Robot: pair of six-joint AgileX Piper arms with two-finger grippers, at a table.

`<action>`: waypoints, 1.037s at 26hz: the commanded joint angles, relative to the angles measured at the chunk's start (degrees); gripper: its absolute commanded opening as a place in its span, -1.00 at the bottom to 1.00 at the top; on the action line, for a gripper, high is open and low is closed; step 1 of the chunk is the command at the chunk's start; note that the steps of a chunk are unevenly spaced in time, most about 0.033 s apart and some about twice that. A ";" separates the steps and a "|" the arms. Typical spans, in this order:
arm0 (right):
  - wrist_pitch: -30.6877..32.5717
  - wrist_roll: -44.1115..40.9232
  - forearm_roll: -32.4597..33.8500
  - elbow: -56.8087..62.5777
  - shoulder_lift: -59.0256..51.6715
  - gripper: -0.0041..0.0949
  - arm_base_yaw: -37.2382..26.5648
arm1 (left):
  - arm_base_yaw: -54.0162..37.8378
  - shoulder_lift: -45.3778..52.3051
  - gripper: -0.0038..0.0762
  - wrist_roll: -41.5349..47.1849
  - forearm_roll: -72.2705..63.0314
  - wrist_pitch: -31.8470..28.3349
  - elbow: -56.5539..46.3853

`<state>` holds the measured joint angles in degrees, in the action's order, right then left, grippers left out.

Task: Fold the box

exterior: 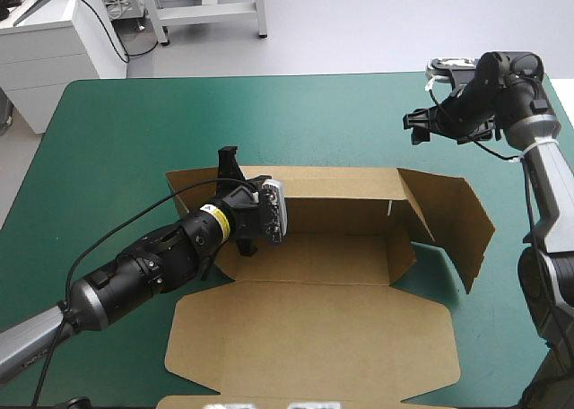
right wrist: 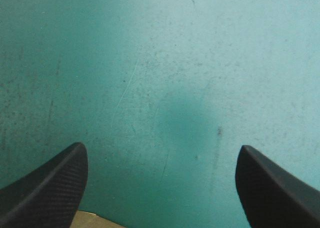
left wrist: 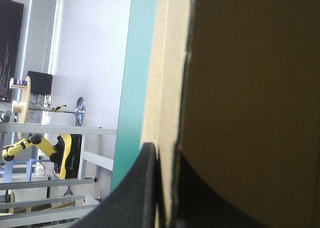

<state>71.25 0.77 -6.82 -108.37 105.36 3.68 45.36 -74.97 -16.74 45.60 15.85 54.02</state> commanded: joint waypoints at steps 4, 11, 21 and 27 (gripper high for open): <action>0.55 0.35 -5.71 -0.77 -3.20 0.58 -0.57 | 0.32 0.43 -0.92 1.40 -2.45 0.80 0.20; 0.44 2.64 -5.82 8.45 -7.85 0.57 -0.82 | 0.32 0.43 -0.92 1.52 -2.45 0.80 0.20; -0.52 5.39 -2.79 19.19 -17.07 0.46 -0.97 | 0.32 0.43 -0.92 1.64 -2.45 0.83 0.20; -3.25 7.21 -3.78 27.27 -22.42 0.46 -0.97 | 0.32 0.43 -0.92 1.64 -2.45 2.13 0.20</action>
<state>70.55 6.59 -9.70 -82.56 87.01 3.26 45.36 -74.97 -16.70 45.54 16.06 54.02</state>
